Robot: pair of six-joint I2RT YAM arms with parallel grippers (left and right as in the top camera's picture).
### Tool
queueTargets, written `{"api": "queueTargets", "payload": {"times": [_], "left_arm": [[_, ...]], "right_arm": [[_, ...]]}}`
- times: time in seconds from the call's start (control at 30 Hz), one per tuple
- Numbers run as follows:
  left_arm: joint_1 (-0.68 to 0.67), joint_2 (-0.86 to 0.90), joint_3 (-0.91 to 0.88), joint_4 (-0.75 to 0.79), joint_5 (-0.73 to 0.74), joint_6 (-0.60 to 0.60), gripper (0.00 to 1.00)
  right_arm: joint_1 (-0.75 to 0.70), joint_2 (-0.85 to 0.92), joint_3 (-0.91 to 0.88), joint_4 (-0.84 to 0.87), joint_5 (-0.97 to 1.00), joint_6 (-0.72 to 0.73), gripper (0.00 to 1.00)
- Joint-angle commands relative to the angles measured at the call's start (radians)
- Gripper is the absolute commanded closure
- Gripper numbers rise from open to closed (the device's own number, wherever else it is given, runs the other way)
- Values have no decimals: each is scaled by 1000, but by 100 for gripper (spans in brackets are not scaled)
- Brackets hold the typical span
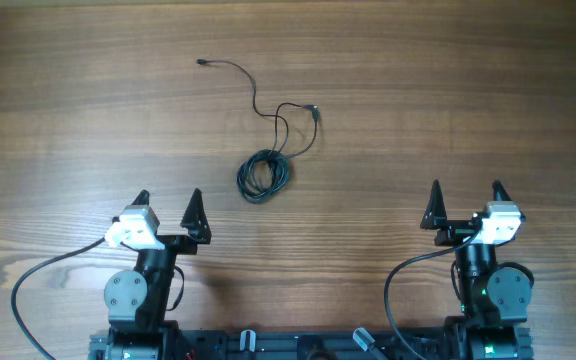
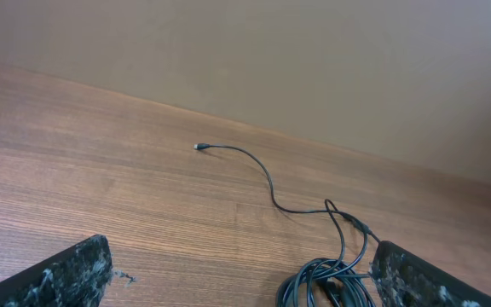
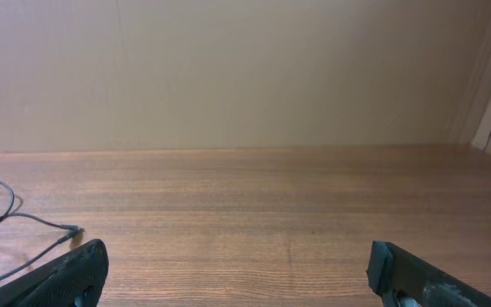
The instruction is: Untangle cables
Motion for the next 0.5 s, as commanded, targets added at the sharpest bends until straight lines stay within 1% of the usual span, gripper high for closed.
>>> {"api": "queueTargets", "payload": {"times": [0.0, 0.47], "left_arm": [[6, -5, -2, -10, -6, 20, 0], [6, -5, -2, -10, -6, 20, 0]], "right_arm": [[-4, -5, -1, 5, 16, 12, 0], [-4, -5, -1, 5, 16, 12, 0]]}}
